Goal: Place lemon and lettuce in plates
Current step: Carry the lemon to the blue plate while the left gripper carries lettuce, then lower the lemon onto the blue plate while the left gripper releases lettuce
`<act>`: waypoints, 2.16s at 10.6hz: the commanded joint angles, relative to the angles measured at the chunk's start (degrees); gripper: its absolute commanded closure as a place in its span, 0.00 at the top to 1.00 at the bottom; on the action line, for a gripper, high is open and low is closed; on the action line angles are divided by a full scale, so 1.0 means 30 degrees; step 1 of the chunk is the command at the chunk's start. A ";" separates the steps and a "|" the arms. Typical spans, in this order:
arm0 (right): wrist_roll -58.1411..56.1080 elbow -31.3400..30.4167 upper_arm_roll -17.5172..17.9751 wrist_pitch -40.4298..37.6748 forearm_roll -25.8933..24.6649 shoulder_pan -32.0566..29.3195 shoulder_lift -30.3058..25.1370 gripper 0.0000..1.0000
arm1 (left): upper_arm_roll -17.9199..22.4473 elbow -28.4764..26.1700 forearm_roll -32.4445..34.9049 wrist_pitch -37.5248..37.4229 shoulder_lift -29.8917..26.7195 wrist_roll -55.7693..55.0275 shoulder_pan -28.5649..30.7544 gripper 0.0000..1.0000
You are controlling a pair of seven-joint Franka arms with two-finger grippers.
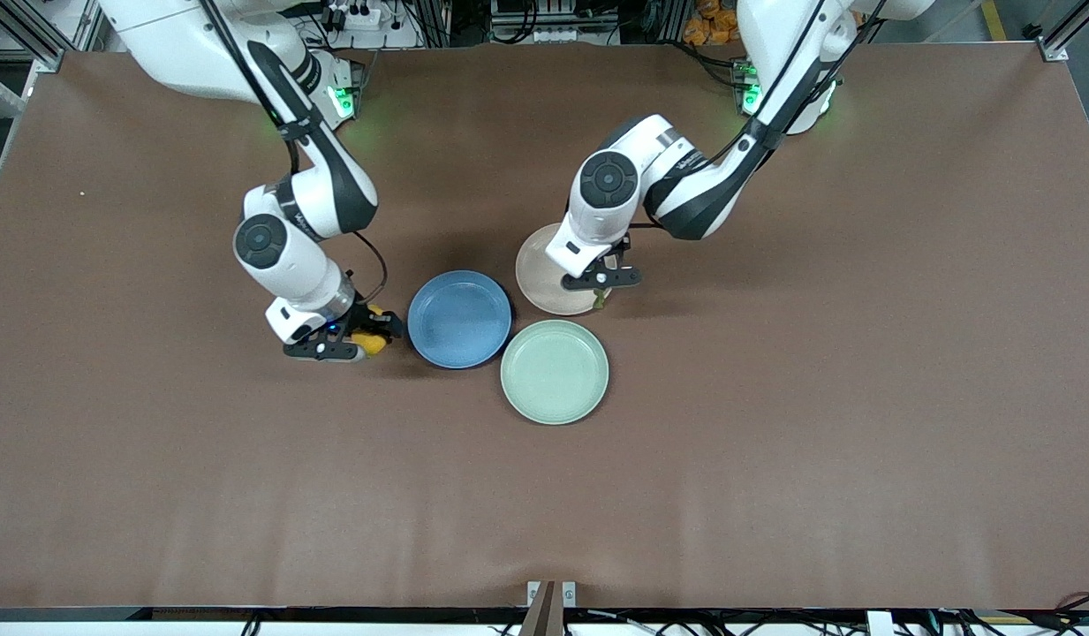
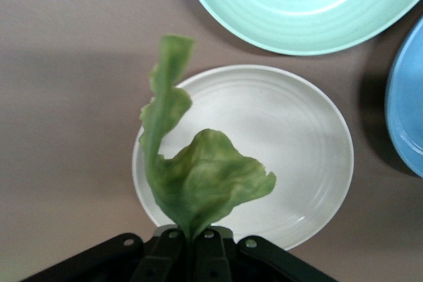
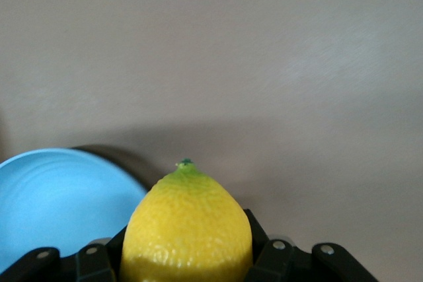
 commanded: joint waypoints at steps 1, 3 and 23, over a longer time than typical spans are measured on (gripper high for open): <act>0.2322 0.0479 0.0664 -0.0246 -0.0887 0.0346 0.0456 0.23 | 0.0201 0.0821 0.0029 0.0402 0.1096 -0.1128 -0.0778 0.00; 0.4662 0.1530 0.1130 -0.0245 -0.2259 0.0845 0.1625 0.23 | 0.0260 0.0850 0.0029 0.0581 0.1419 -0.1247 -0.1101 0.00; 1.1063 0.4105 0.2540 -0.2836 -0.7425 0.0877 0.3390 1.00 | 0.0639 0.1992 0.1582 0.1460 0.1567 -0.1042 0.1646 1.00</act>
